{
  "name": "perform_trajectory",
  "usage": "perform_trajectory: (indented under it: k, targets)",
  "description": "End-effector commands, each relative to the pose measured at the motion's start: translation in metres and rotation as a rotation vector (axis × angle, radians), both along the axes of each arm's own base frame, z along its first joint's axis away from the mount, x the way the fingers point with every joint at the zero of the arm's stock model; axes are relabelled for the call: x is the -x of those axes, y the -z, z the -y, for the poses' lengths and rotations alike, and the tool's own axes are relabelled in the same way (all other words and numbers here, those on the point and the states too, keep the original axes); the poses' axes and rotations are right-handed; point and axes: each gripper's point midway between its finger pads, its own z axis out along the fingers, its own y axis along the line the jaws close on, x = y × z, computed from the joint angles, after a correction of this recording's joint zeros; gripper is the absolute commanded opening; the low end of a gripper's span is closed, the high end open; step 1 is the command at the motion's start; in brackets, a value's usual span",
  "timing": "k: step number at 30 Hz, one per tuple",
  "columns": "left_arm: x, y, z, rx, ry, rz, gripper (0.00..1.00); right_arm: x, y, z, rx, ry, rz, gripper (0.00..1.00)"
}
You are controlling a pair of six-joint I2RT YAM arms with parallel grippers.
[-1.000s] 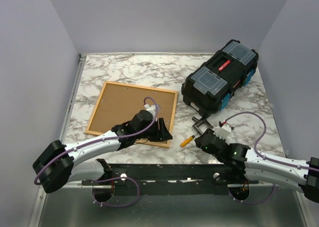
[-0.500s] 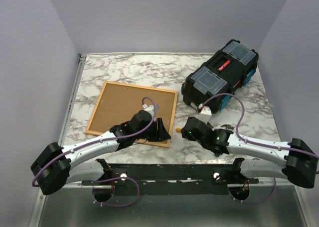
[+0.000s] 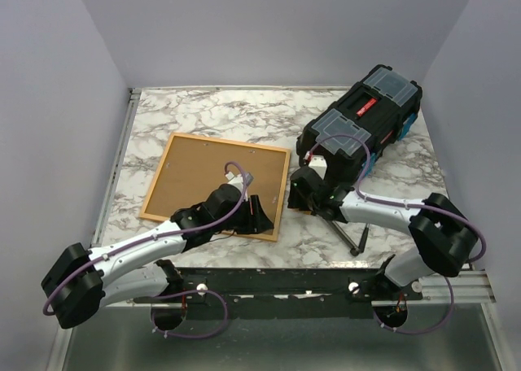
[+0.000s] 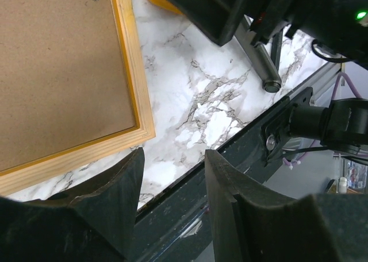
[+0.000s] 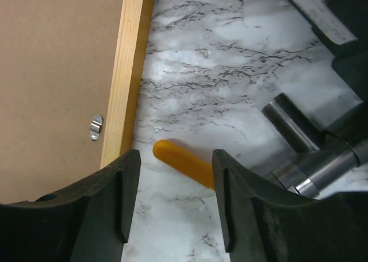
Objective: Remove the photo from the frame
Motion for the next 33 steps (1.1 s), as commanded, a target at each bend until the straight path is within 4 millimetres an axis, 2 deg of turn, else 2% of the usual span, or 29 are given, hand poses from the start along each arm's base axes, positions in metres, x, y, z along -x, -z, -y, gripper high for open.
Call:
perform_trajectory:
  k: [1, 4, 6, 9, 12, 14, 21, 24, 26, 33]
  targets:
    - [-0.002, -0.002, -0.006, -0.008, -0.026, 0.021, 0.48, 0.003, 0.018, -0.007, 0.061, -0.188, -0.002, 0.63]
    - [-0.002, 0.000, -0.006, -0.014, -0.022, 0.021, 0.49, 0.006, 0.026, -0.006, 0.115, -0.279, 0.002, 0.71]
    - [-0.002, 0.000, -0.006, -0.016, -0.017, 0.021, 0.49, 0.006, 0.028, -0.003, 0.138, -0.278, -0.004, 0.77]
    - [-0.002, 0.000, -0.002, -0.012, -0.009, 0.018, 0.49, 0.012, 0.028, -0.012, 0.116, -0.326, -0.037, 0.89]
    - [-0.003, -0.001, 0.000, -0.002, -0.007, 0.015, 0.49, 0.017, 0.030, -0.012, 0.116, -0.321, -0.084, 0.92]
    - [-0.003, 0.000, 0.000, 0.001, -0.008, 0.015, 0.49, 0.023, 0.032, -0.008, 0.114, -0.300, -0.121, 0.91]
    - [-0.003, 0.003, -0.001, -0.006, -0.006, 0.014, 0.49, 0.049, 0.020, -0.002, 0.021, -0.277, -0.174, 0.85]
    - [-0.003, 0.002, 0.001, -0.002, 0.000, 0.010, 0.49, 0.055, 0.020, 0.002, 0.012, -0.253, -0.192, 0.71]
    - [-0.003, 0.001, 0.003, 0.001, 0.004, 0.010, 0.49, 0.058, 0.023, 0.006, 0.013, -0.233, -0.208, 0.67]
    - [-0.004, -0.002, 0.004, 0.005, 0.008, 0.018, 0.49, 0.066, 0.038, 0.015, 0.027, -0.200, -0.251, 0.64]
